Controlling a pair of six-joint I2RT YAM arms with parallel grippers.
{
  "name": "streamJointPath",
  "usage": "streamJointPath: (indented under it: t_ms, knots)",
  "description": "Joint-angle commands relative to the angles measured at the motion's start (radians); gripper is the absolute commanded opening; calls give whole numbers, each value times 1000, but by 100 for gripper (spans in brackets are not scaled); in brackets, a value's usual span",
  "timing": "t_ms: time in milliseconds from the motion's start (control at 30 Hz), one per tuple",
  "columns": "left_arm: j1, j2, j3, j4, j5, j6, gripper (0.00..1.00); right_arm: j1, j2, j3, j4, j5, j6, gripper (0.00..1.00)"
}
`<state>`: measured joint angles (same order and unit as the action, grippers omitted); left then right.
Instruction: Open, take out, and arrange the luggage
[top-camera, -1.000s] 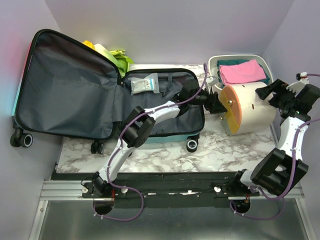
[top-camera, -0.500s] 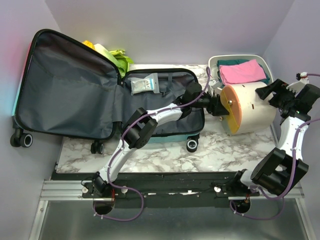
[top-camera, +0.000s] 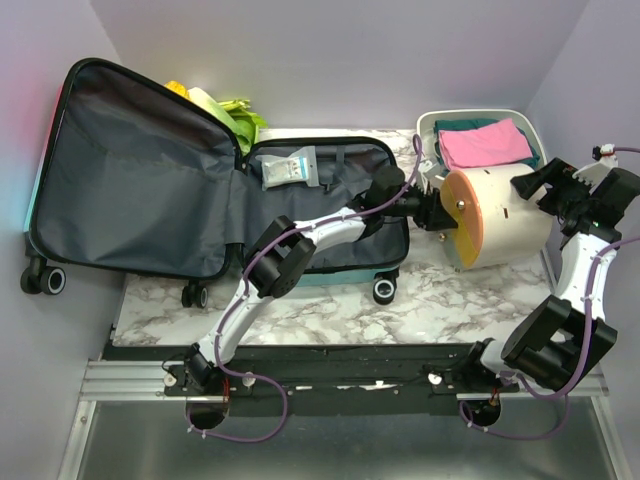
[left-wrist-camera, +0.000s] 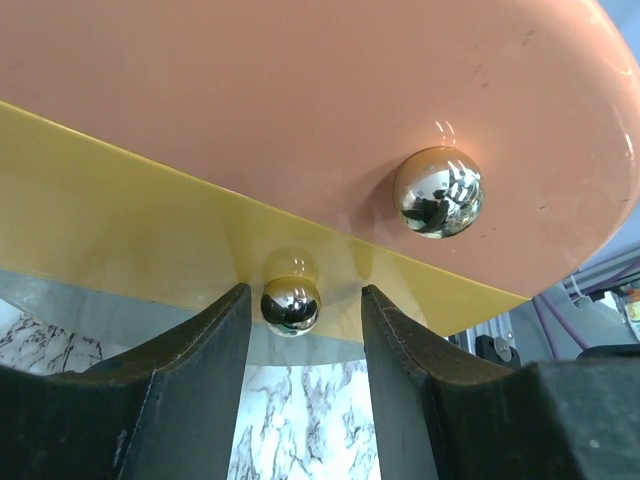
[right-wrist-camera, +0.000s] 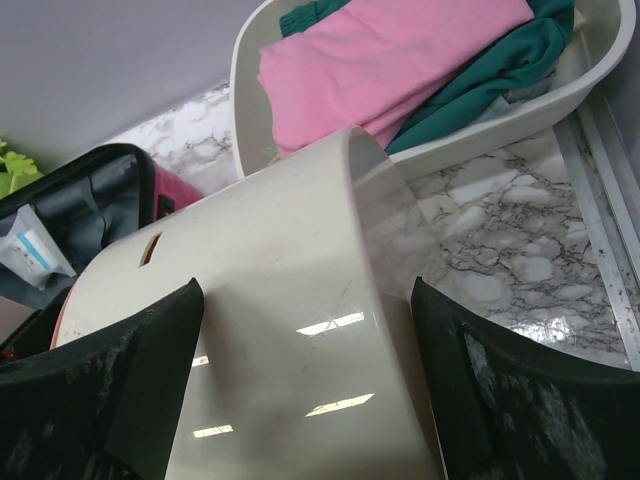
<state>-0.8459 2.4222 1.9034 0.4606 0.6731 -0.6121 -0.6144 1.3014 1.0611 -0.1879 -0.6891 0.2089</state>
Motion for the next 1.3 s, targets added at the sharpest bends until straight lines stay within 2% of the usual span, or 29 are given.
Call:
streamJointPath:
  t_ms: [0,100,200,400,467,567,600,633,667,933,1267]
  knots:
    - [-22,14,-3,-34,-10,46,55,31,30,-26,-150,-36,-25,91]
    - [-22,11,-12,-31,-15,48,55,31,29,-24,-150,-38,-25,91]
    - [-22,9,-6,-30,-21,48,46,31,27,-26,-150,-38,-25,91]
    - [-22,-6,0,-19,-35,44,45,31,24,-26,-150,-41,-26,91]
    - [-22,-11,2,-17,-35,45,41,31,25,-26,-150,-44,-25,91]
    - [-22,-28,-10,-23,-37,49,24,31,29,-26,-150,-43,-26,91]
    - [-22,-40,-44,-20,-41,54,11,31,30,-26,-150,-43,-26,91]
    - [-22,-52,-67,-17,-58,60,2,31,29,-26,-150,-44,-26,91]
    - [-22,-86,-91,-19,-72,69,0,31,29,-26,-150,-43,-26,91]
    - [-12,-281,-360,-42,-133,176,0,33,26,-29,-150,-50,-26,91]
    - [5,-442,-515,-114,-130,245,0,33,33,-27,-150,-53,-26,91]
